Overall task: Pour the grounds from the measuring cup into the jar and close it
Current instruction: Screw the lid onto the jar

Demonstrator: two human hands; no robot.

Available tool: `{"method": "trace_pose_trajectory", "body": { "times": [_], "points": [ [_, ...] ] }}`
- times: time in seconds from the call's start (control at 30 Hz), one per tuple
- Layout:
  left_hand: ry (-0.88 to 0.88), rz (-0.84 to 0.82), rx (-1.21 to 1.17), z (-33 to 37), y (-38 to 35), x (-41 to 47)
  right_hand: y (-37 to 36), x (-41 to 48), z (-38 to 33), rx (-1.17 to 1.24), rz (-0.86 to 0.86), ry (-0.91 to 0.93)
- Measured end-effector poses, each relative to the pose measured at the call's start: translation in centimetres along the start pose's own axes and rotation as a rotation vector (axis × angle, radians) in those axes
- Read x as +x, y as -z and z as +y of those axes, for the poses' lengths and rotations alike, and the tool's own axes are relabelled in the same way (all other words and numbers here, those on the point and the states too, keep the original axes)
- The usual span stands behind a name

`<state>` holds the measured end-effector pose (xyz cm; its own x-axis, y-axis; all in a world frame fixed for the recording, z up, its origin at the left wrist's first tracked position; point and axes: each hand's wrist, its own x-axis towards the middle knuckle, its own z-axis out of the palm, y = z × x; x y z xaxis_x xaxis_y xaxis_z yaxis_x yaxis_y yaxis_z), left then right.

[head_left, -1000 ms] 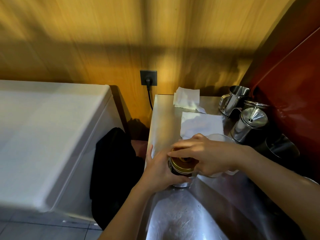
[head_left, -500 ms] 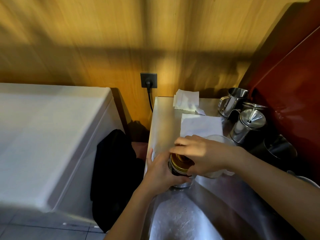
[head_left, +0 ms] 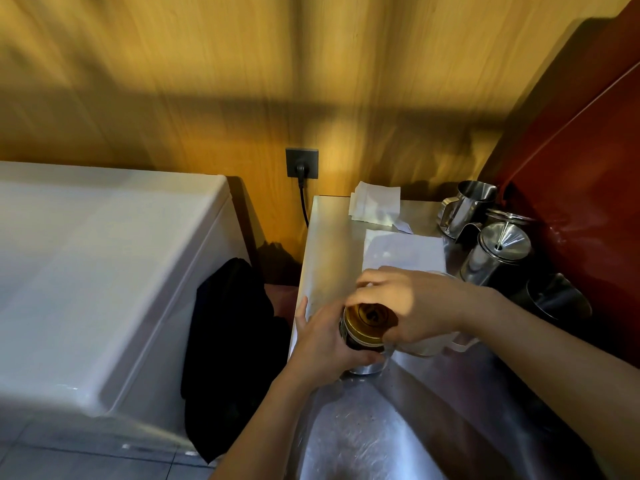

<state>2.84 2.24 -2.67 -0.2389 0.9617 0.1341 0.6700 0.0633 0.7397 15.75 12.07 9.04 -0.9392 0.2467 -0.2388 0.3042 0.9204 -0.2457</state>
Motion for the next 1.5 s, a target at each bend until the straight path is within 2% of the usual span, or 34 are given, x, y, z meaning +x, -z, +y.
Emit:
{"method": "trace_pose_trajectory", "body": {
  "times": [0.13, 0.2, 0.27, 0.33, 0.4, 0.47, 0.57, 0.6, 0.67, 0.77, 0.83, 0.9, 1.03, 1.1, 1.17, 1.23, 1.27, 1.4, 1.47, 1.5],
  "points": [
    [-0.018, -0.009, -0.022, 0.1, 0.1, -0.1, -1.1, 0.4, -1.2, -0.259, 0.089, -0.221],
    [-0.045, 0.009, -0.015, -0.1, 0.1, 0.0, -1.5, 0.6, -1.2, -0.297, 0.101, -0.28],
    [-0.055, 0.028, 0.0, -0.1, -0.1, 0.0, -1.5, 0.4, -0.9, -0.206, 0.077, -0.223],
    [-0.053, 0.033, 0.0, -0.1, -0.1, 0.0, -1.2, -0.1, -0.4, -0.045, 0.008, -0.07],
    [-0.057, 0.021, -0.008, -0.1, 0.0, 0.1, -1.2, -0.2, 0.0, 0.003, 0.003, 0.031],
    [-0.054, 0.014, -0.016, -0.1, 0.0, 0.2, -1.6, 0.0, -0.3, -0.043, 0.074, -0.043],
    [-0.041, 0.026, -0.019, 0.1, -0.1, 0.0, -2.6, 0.7, -1.0, -0.201, 0.173, -0.288],
    [-0.041, 0.03, -0.014, 0.1, -0.1, -0.1, -2.7, 1.0, -1.0, -0.249, 0.212, -0.311],
    [-0.037, 0.023, -0.012, 0.2, -0.1, -0.1, -2.3, 1.0, -0.7, -0.237, 0.217, -0.27],
    [-0.004, -0.007, 0.0, 0.2, 0.1, 0.1, -1.2, 0.7, -0.1, -0.105, -0.034, -0.062],
    [-0.001, -0.06, -0.024, 0.1, 0.3, 0.3, -1.1, 0.5, 0.0, -0.078, -0.091, 0.041],
    [-0.007, -0.1, -0.047, 0.0, 0.5, 0.4, -1.2, 0.5, -0.1, -0.077, -0.046, 0.005],
    [-0.007, -0.092, -0.054, 0.2, 0.4, 0.2, -1.7, 0.8, 0.0, -0.286, 0.133, -0.239],
    [0.002, -0.074, -0.053, 0.2, 0.2, 0.1, -2.0, 0.6, 0.3, -0.231, 0.124, -0.203],
    [0.025, -0.073, -0.05, 0.1, 0.2, 0.1, -1.8, 0.1, 0.7, -0.047, 0.011, -0.055],
    [0.04, -0.093, -0.046, 0.2, 0.3, 0.2, -1.6, -0.2, 1.0, 0.02, -0.03, 0.053],
    [0.043, -0.099, -0.038, 0.2, 0.3, 0.2, -1.6, -0.2, 0.9, -0.007, 0.002, 0.026],
    [0.064, -0.107, -0.038, 0.5, 0.1, 0.1, -2.1, 0.6, 0.3, -0.389, 0.239, -0.222],
    [0.06, -0.092, -0.032, 0.4, 0.0, 0.0, -2.4, 0.5, 0.4, -0.319, 0.247, -0.166],
    [0.056, -0.081, -0.022, 0.4, 0.1, 0.0, -2.2, 0.2, 0.5, -0.23, 0.188, -0.091]
  ]
}}
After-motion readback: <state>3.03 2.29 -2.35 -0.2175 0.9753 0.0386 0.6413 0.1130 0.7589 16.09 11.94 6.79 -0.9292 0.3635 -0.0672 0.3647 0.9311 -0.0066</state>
